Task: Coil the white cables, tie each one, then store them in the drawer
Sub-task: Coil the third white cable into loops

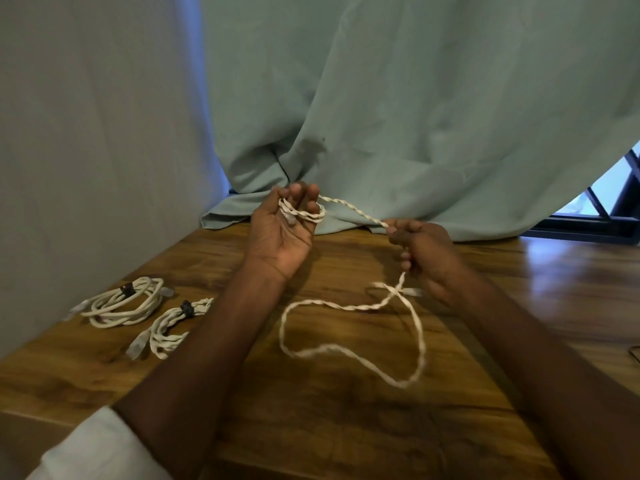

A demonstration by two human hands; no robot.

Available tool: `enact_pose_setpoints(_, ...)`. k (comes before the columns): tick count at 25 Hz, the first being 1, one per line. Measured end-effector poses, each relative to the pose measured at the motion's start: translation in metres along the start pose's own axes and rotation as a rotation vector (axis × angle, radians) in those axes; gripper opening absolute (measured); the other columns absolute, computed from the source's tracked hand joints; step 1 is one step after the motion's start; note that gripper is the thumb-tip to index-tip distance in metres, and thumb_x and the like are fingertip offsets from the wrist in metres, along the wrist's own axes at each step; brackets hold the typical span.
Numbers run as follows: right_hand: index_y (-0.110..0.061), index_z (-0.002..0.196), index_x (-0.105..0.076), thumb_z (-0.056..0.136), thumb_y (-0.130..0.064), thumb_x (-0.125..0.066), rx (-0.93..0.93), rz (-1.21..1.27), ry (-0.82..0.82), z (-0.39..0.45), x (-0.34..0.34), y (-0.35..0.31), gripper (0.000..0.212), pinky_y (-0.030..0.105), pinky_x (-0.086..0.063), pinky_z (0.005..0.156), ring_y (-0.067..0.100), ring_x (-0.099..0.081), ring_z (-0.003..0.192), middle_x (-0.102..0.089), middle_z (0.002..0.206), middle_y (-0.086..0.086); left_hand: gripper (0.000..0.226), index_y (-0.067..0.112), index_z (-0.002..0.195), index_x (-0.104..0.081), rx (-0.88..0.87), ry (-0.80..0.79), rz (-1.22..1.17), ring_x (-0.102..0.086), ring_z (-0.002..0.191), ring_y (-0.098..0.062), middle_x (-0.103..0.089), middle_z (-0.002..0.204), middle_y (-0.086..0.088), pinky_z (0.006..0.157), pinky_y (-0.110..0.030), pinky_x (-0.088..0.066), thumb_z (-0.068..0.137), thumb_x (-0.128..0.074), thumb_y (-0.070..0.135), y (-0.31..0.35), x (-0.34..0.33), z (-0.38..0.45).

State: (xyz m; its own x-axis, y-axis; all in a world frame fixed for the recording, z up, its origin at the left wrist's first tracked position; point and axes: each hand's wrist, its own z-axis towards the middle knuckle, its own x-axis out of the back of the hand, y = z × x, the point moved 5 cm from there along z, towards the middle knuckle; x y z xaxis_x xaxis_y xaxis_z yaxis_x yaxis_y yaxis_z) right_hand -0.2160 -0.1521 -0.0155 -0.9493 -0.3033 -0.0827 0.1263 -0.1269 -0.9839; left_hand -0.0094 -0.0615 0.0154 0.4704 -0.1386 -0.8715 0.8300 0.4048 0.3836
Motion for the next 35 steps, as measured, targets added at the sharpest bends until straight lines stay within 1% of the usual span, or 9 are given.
enact_pose_setpoints(2,-0.014,0.101,-0.077,0.102,-0.015,-0.065,0.031,-0.376,-0.065,-0.008,-0.006,0.003,0.012,0.020,-0.036,0.040,0.010,-0.044,0.048,-0.062,0.072,0.008,0.037,0.011,0.086,-0.053,-0.049,-0.007,0.111,-0.079,0.076,-0.027,-0.076,0.076,-0.009,0.061,-0.027,-0.062,0.114,-0.035,0.027,0.002,0.000,0.000)
enact_pose_setpoints(6,-0.027,0.111,-0.077,0.098,-0.025,-0.072,0.122,-0.831,-0.502,-0.040,-0.042,0.001,0.015,0.020,-0.049,0.050,0.010,-0.063,0.058,-0.078,0.081,0.003,0.038,0.013,0.092,-0.047,-0.155,-0.030,0.621,-0.079,0.085,-0.031,-0.079,0.088,-0.017,0.071,-0.032,-0.063,0.116,-0.026,0.034,-0.017,-0.009,0.003)
enact_pose_setpoints(10,-0.018,0.108,-0.079,0.095,-0.027,-0.075,0.238,-0.763,-0.569,-0.048,-0.055,-0.018,0.016,0.009,-0.040,0.048,-0.006,-0.056,0.051,-0.072,0.086,-0.011,0.042,0.009,0.090,-0.053,-0.338,-0.127,1.359,-0.069,0.069,-0.015,-0.071,0.075,-0.007,0.066,-0.038,-0.055,0.115,-0.034,0.037,-0.039,-0.009,0.006)
enact_pose_setpoints(12,-0.011,0.100,-0.079,0.093,-0.025,-0.077,0.168,-0.622,-0.555,-0.045,-0.043,-0.025,0.016,0.016,-0.034,0.042,0.002,-0.045,0.043,-0.060,0.064,-0.007,0.044,0.006,0.090,-0.057,-0.349,-0.227,1.533,-0.059,0.062,-0.016,-0.063,0.070,-0.009,0.060,-0.036,-0.049,0.114,-0.037,0.037,-0.041,-0.004,0.007)
enact_pose_setpoints(19,-0.012,0.105,-0.074,0.096,-0.019,-0.073,0.289,-0.453,-0.307,-0.028,-0.014,-0.044,0.012,0.021,-0.029,0.042,0.007,-0.035,0.041,-0.051,0.052,-0.008,0.059,0.012,0.078,-0.051,0.435,-0.377,1.042,-0.017,0.034,-0.010,-0.024,0.049,-0.001,0.038,-0.019,-0.012,0.102,-0.044,0.065,-0.065,0.013,-0.011)
enact_pose_setpoints(22,-0.023,0.101,-0.075,0.101,-0.037,-0.065,0.276,-0.435,-0.290,-0.027,-0.020,-0.030,0.017,0.022,-0.035,0.045,0.004,-0.043,0.046,-0.059,0.059,-0.015,0.048,0.016,0.075,-0.047,0.474,-0.419,0.770,-0.019,0.031,-0.010,-0.024,0.044,0.003,0.036,-0.020,-0.015,0.110,-0.041,0.048,-0.069,0.006,-0.014)
enact_pose_setpoints(26,-0.020,0.096,-0.081,0.096,-0.038,-0.072,0.155,-0.372,-0.326,-0.027,-0.028,-0.012,0.020,0.029,-0.048,0.054,0.020,-0.062,0.067,-0.071,0.076,0.008,0.041,0.017,0.076,-0.046,0.441,-0.291,0.514,-0.035,0.035,-0.010,-0.029,0.041,0.006,0.042,-0.023,-0.034,0.111,-0.038,0.038,-0.060,0.005,-0.006)
enact_pose_setpoints(31,-0.019,0.092,-0.076,0.104,-0.042,-0.058,0.173,-0.765,-0.384,-0.028,-0.028,-0.014,0.031,0.039,-0.056,0.068,0.019,-0.070,0.061,-0.076,0.072,0.009,0.046,0.016,0.077,-0.048,0.411,-0.301,0.750,-0.046,0.048,-0.014,-0.026,0.049,0.001,0.057,-0.029,-0.042,0.110,-0.043,0.047,-0.058,0.004,-0.013)
enact_pose_setpoints(35,-0.017,0.090,-0.077,0.098,-0.046,-0.061,0.099,-0.710,-0.503,-0.034,-0.026,-0.017,0.035,0.032,-0.052,0.058,0.024,-0.065,0.054,-0.074,0.067,0.013,0.037,0.010,0.086,-0.057,0.426,-0.468,0.930,-0.037,0.054,-0.018,-0.030,0.058,-0.002,0.058,-0.032,-0.043,0.108,-0.054,0.041,-0.060,-0.005,-0.022)
